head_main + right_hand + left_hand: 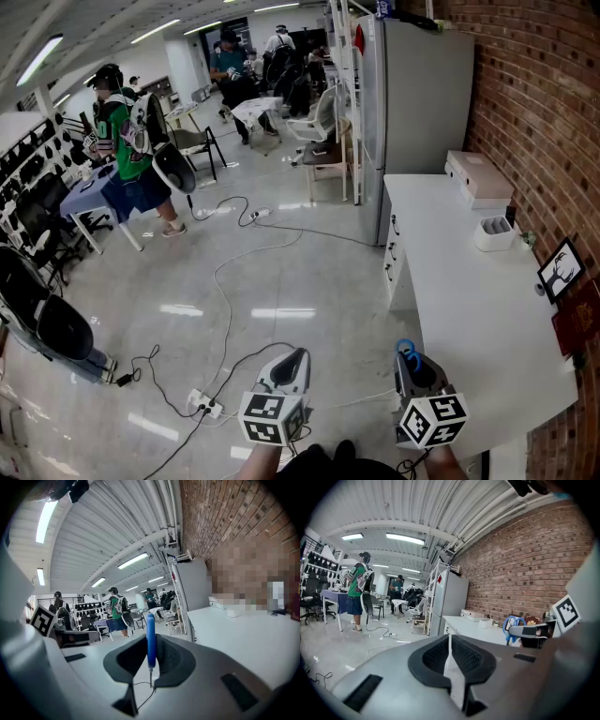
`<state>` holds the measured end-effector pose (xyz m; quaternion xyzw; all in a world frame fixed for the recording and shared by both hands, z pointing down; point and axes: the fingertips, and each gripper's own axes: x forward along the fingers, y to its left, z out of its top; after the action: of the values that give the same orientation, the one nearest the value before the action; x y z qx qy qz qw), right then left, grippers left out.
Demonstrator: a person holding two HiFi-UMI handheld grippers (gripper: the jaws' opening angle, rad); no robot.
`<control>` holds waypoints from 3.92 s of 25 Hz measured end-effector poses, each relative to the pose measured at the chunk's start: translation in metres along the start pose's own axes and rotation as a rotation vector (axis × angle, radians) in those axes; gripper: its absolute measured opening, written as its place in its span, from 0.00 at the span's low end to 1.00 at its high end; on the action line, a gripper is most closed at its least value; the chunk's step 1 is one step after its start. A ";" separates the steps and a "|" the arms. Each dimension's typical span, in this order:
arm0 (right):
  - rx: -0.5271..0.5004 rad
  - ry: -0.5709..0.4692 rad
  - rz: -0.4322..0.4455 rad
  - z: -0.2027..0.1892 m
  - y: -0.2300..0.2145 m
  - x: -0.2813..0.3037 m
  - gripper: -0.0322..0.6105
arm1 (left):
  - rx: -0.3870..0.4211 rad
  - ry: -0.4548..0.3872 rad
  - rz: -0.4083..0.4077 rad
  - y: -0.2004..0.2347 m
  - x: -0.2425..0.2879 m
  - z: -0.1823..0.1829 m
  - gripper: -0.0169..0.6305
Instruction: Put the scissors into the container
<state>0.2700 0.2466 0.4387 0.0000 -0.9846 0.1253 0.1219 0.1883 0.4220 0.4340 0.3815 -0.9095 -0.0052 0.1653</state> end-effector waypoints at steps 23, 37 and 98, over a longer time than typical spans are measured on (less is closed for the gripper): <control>0.049 -0.006 -0.051 0.004 -0.024 0.035 0.13 | -0.014 0.019 0.026 0.024 0.032 0.002 0.06; 0.065 -0.038 -0.107 0.052 -0.050 0.183 0.13 | -0.017 0.033 -0.038 0.110 0.166 0.047 0.06; 0.258 -0.323 -0.895 0.167 -0.447 0.206 0.13 | 0.216 0.174 -0.799 -0.166 0.639 0.142 0.06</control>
<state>0.0435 -0.2210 0.4412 0.4577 -0.8707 0.1797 0.0085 -0.1583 -0.1568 0.4672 0.7183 -0.6680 0.0588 0.1855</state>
